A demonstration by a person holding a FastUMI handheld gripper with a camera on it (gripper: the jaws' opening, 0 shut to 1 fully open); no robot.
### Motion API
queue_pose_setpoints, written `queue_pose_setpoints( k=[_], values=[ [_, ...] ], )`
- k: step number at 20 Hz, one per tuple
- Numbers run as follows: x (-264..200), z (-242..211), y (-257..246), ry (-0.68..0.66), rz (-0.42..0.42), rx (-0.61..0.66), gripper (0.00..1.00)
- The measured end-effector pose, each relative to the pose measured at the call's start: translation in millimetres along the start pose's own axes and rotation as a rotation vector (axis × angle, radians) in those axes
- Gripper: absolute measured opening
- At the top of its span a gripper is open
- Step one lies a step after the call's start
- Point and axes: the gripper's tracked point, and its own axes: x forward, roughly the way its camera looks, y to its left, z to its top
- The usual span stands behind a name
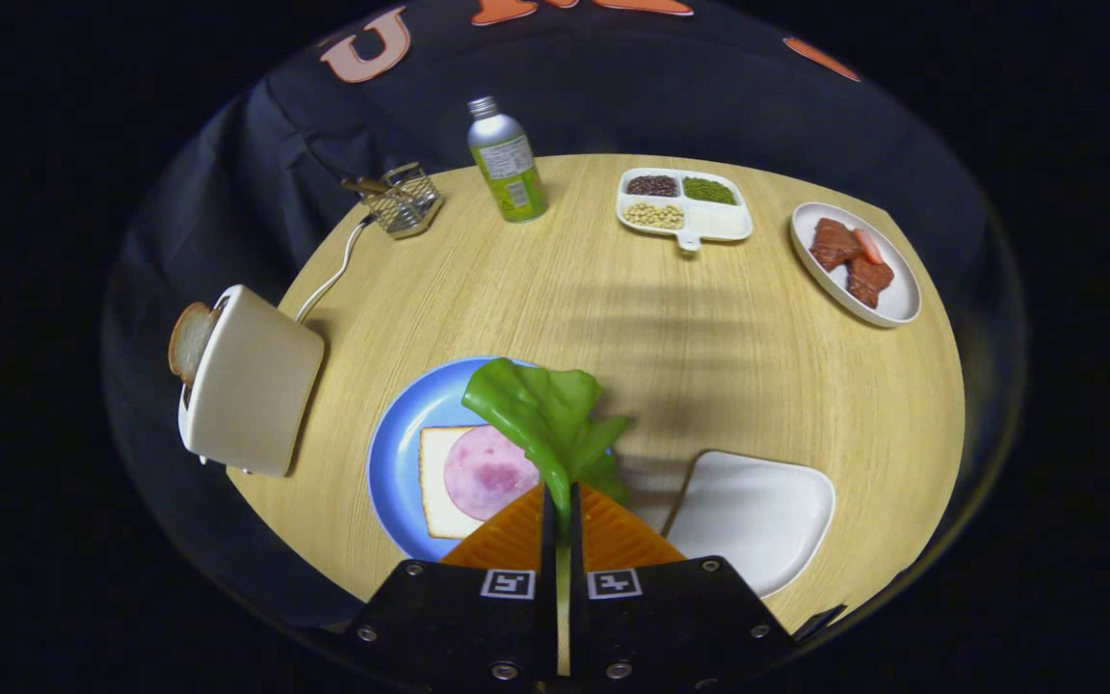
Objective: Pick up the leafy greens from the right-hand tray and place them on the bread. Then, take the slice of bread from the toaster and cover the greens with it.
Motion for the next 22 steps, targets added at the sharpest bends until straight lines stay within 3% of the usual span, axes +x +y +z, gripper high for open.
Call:
queue_pose_setpoints(
  k=[5, 11, 22],
  values=[
    [13.9, 4.1, 23.4, 0.014, 0.022, -0.027, 0.06],
    [27.9, 4.3, 38.4, 0.048, 0.026, -0.031, 0.16],
    [25.6, 6.4, 46.7, 0.046, 0.015, -0.067, 0.61]
  ],
)
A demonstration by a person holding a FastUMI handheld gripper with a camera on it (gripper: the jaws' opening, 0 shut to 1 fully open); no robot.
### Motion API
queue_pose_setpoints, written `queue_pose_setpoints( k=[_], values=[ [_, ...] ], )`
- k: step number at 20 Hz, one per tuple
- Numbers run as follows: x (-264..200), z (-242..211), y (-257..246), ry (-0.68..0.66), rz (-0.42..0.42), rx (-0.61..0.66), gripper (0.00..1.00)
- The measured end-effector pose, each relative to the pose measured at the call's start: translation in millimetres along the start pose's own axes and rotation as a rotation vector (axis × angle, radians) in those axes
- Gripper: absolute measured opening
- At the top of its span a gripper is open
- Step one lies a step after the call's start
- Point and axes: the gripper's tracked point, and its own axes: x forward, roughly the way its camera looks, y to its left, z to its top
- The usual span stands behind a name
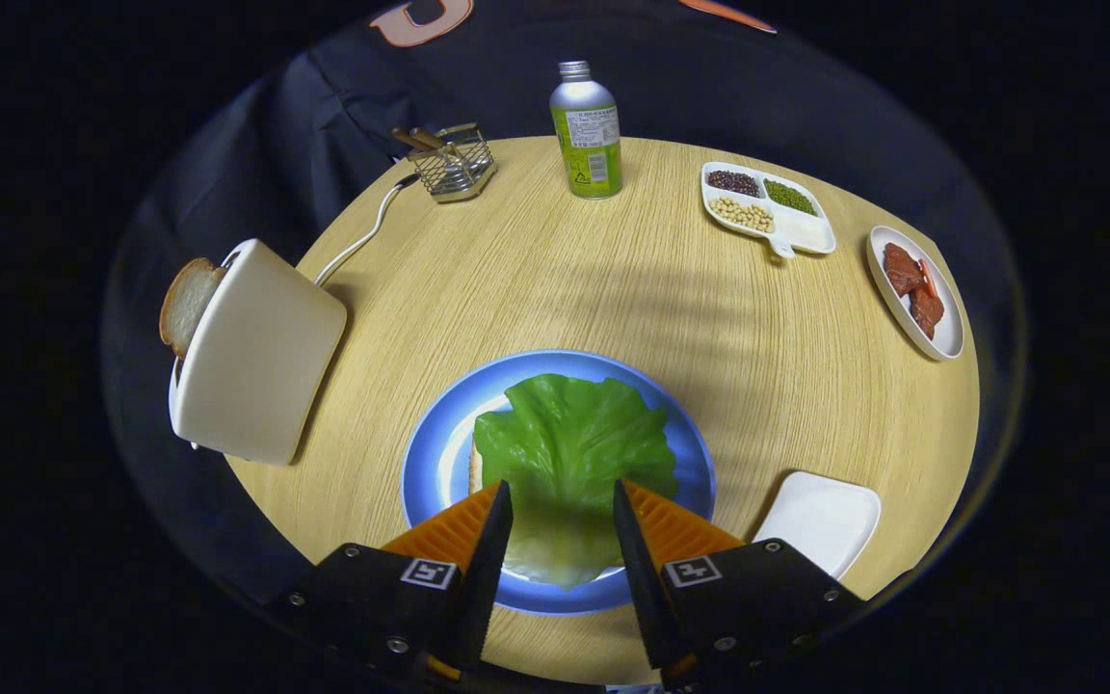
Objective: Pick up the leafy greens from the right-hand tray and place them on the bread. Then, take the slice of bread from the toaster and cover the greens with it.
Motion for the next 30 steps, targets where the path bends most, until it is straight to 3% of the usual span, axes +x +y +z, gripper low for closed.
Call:
queue_pose_setpoints(
  k=[4, 12, 21, 30],
  values=[
    [-23.5, 18.7, 19.3, -0.037, 0.039, 0.02, 0.76],
    [-74.9, 77.6, 93.3, -0.111, 0.118, 0.034, 0.95],
    [-93.0, 121.3, 200.2, -0.078, 0.181, -0.033, 0.97],
    [-86.0, 131.4, 289.2, 0.016, 0.283, 0.011, 0.96]
  ],
)
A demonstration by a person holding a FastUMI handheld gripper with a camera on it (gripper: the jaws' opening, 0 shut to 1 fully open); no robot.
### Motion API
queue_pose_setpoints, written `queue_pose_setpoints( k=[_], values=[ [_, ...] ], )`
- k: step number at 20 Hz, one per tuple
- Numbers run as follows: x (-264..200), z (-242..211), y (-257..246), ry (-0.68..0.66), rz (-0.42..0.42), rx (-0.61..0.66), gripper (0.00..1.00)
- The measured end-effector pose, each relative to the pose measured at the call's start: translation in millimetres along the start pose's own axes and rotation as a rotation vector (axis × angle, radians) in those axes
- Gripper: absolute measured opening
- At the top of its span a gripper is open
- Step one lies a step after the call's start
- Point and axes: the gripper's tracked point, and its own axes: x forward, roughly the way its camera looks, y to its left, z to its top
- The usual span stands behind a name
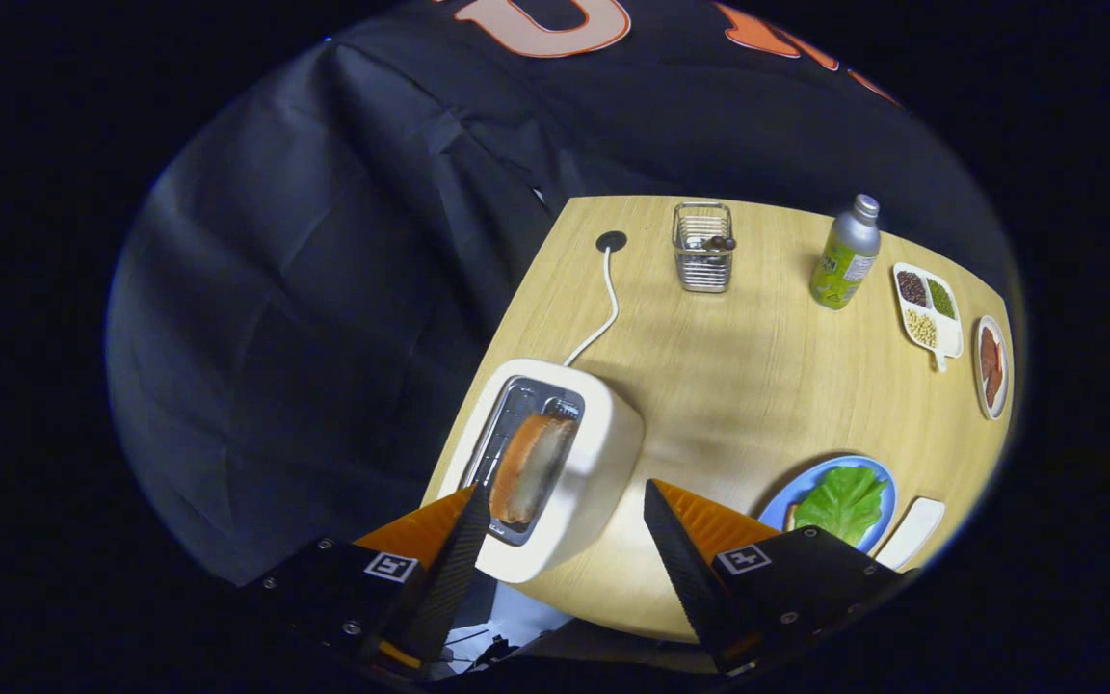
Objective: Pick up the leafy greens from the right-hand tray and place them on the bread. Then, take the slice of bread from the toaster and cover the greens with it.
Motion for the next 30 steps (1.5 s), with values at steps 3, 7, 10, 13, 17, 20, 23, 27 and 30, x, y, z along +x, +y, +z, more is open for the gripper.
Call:
queue_pose_setpoints(
  k=[3, 7, 10, 13, 17, 20, 23, 27, 30],
  values=[
    [9.6, 2.3, 10.2, 0.024, 0.0, -0.011, 0.96],
    [23.9, 8.5, 26.3, 0.042, -0.024, -0.023, 0.91],
    [39.4, 7.8, 27.1, 0.064, -0.055, -0.012, 0.83],
    [54.0, 3.6, 27.0, 0.102, -0.092, -0.012, 0.73],
    [69.0, 1.1, 24.6, 0.116, -0.133, -0.011, 0.58],
    [74.1, -2.1, 19.9, 0.128, -0.161, -0.012, 0.46],
    [78.7, -5.9, 17.2, 0.149, -0.161, -0.002, 0.37],
    [73.6, -9.1, 11.7, 0.141, -0.135, 0.052, 0.22],
    [58.2, -9.3, 13.8, 0.122, -0.074, 0.078, 0.15]
  ],
)
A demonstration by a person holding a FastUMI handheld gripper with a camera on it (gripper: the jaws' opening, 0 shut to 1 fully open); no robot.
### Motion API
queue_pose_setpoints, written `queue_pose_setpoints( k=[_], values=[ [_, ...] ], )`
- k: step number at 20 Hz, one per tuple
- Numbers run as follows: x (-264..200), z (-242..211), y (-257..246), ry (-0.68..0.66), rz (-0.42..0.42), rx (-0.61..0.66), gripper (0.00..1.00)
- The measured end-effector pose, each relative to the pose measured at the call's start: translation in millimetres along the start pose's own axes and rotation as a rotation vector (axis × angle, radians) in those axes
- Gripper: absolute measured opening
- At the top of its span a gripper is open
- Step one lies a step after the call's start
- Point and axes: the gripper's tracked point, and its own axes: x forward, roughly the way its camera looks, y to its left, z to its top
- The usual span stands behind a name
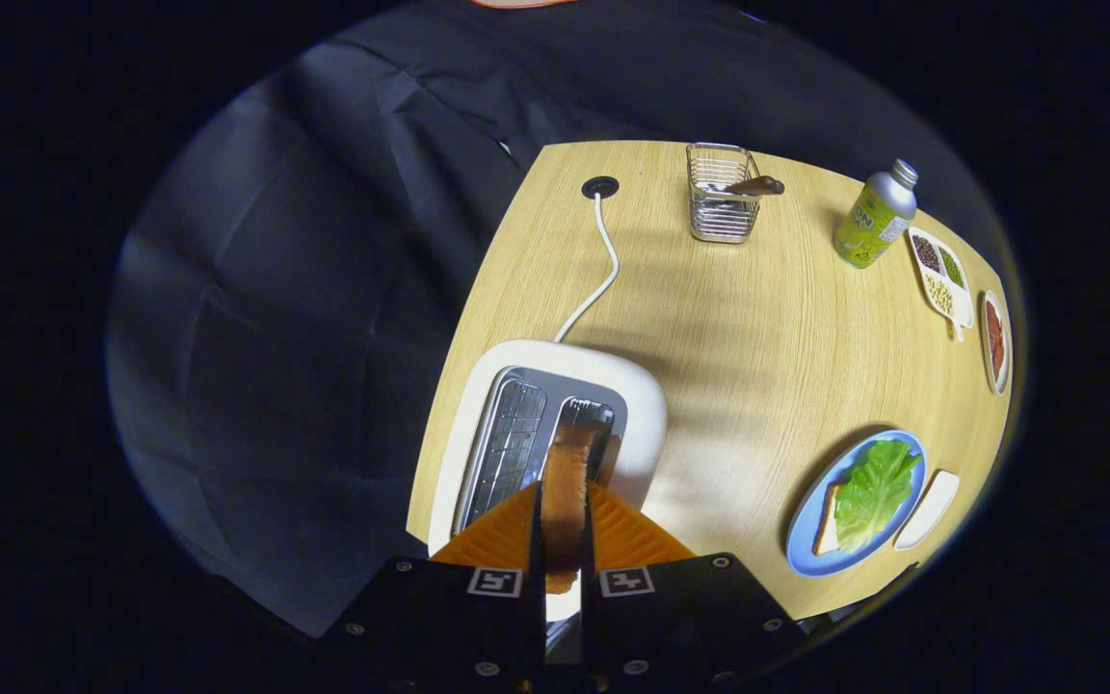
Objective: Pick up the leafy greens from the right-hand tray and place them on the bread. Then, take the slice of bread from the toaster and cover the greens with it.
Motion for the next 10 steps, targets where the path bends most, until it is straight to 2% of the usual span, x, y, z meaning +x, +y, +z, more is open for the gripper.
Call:
queue_pose_setpoints(
  k=[10],
  values=[
    [-92.8, -1.3, -14.3, -0.11, 0.225, 0.08, 0.15]
  ],
)
